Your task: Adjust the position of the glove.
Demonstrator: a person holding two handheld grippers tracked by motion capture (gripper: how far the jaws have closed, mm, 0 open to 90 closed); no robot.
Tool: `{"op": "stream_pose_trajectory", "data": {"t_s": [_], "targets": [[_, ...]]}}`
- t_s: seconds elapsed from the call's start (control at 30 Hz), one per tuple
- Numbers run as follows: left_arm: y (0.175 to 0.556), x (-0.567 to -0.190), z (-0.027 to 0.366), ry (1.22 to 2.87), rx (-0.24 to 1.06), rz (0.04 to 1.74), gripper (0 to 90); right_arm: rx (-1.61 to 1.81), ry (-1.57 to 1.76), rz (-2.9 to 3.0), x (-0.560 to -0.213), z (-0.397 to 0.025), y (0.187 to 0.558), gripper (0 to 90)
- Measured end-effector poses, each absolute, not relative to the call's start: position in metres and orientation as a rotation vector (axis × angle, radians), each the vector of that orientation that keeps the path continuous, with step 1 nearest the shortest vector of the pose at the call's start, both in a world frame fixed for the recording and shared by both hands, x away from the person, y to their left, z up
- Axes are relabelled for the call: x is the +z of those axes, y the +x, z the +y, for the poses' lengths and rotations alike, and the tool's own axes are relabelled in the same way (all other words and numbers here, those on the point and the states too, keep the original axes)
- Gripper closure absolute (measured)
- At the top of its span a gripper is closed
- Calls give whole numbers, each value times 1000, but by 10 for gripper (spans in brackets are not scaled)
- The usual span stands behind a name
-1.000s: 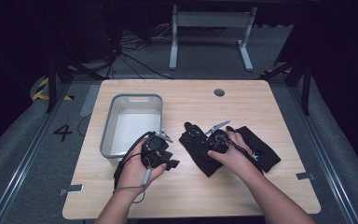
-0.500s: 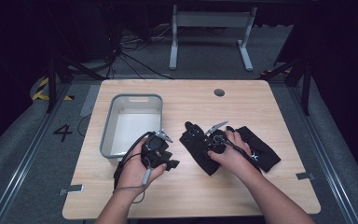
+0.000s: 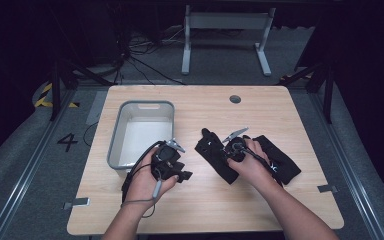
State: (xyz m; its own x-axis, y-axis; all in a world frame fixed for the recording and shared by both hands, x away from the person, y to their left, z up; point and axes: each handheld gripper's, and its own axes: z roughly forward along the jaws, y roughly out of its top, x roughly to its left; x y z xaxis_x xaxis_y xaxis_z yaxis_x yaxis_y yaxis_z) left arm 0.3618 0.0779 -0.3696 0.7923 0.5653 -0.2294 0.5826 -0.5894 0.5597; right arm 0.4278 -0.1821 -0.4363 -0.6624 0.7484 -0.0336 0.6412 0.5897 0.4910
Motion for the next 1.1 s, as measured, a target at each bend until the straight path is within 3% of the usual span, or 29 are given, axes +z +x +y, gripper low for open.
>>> {"op": "stream_pose_trajectory", "data": {"t_s": [0.4, 0.7, 1.1], "targets": [[364, -369, 74, 2347, -36, 834, 553, 764, 1048, 2582, -413, -203, 413, 782], [368, -370, 63, 2363, -48, 805, 552, 819, 867, 2612, -380, -230, 375, 781], [367, -369, 52, 2379, -63, 771, 550, 835, 630, 2734, -369, -245, 334, 777]]}}
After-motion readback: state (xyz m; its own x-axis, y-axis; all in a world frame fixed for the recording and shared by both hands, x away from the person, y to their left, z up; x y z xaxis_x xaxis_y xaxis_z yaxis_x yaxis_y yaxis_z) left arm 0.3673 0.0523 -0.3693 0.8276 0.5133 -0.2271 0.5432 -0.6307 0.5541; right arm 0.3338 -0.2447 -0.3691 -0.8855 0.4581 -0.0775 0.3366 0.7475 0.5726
